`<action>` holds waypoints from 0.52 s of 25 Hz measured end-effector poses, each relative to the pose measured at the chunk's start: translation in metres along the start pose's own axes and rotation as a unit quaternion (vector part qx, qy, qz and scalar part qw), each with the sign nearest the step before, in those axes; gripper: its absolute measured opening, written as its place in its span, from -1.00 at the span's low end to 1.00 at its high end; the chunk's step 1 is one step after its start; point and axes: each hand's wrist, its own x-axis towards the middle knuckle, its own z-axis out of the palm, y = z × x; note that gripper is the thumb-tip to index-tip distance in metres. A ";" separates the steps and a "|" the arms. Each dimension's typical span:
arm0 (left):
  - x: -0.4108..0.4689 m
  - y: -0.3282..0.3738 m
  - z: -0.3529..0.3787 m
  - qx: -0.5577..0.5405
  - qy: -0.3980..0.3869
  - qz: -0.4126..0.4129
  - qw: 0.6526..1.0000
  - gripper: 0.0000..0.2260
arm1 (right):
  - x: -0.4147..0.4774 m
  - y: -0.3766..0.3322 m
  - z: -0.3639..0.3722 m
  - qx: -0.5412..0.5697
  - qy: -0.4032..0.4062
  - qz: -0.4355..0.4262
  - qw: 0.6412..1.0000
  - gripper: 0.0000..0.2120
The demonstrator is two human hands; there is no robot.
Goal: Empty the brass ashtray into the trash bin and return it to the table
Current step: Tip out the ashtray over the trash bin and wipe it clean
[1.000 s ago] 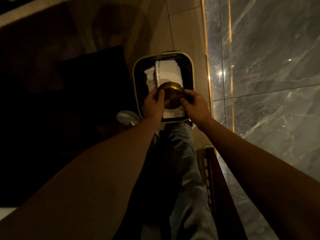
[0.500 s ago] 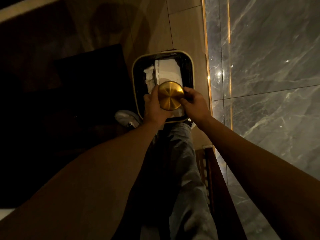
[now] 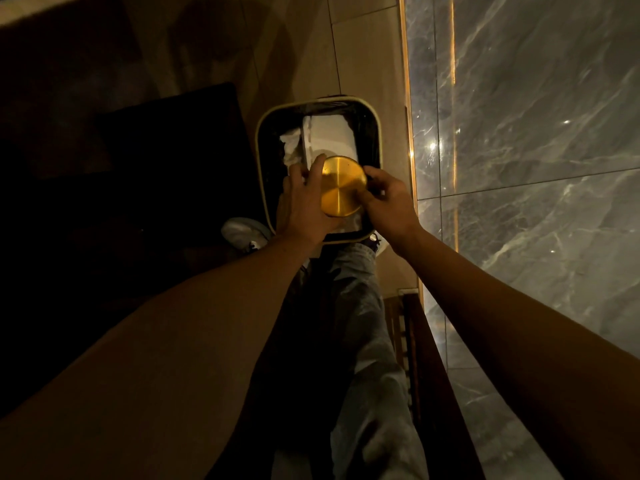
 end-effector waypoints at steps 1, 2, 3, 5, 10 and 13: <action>0.000 0.002 0.000 0.000 -0.006 0.003 1.000 -0.02 | -0.001 0.000 -0.001 -0.010 -0.005 -0.006 1.000 -0.67; -0.001 0.003 -0.001 -0.017 -0.013 0.011 1.000 -0.02 | -0.002 0.001 -0.002 -0.026 -0.008 -0.010 1.000 -0.67; -0.002 0.005 -0.001 -0.045 -0.020 0.021 0.999 -0.02 | -0.002 0.002 -0.002 -0.042 -0.011 -0.013 0.999 -0.65; -0.002 0.008 -0.004 -0.092 -0.028 0.036 0.995 -0.03 | -0.002 0.005 -0.003 -0.090 -0.007 -0.019 0.996 -0.60; 0.002 0.004 -0.011 -0.080 -0.052 0.049 0.994 0.04 | -0.008 0.006 -0.009 -0.204 -0.009 -0.074 0.976 -0.54; 0.000 0.002 -0.014 -0.092 -0.035 0.051 0.994 0.01 | -0.010 0.000 -0.012 -0.286 0.011 -0.215 0.934 -0.57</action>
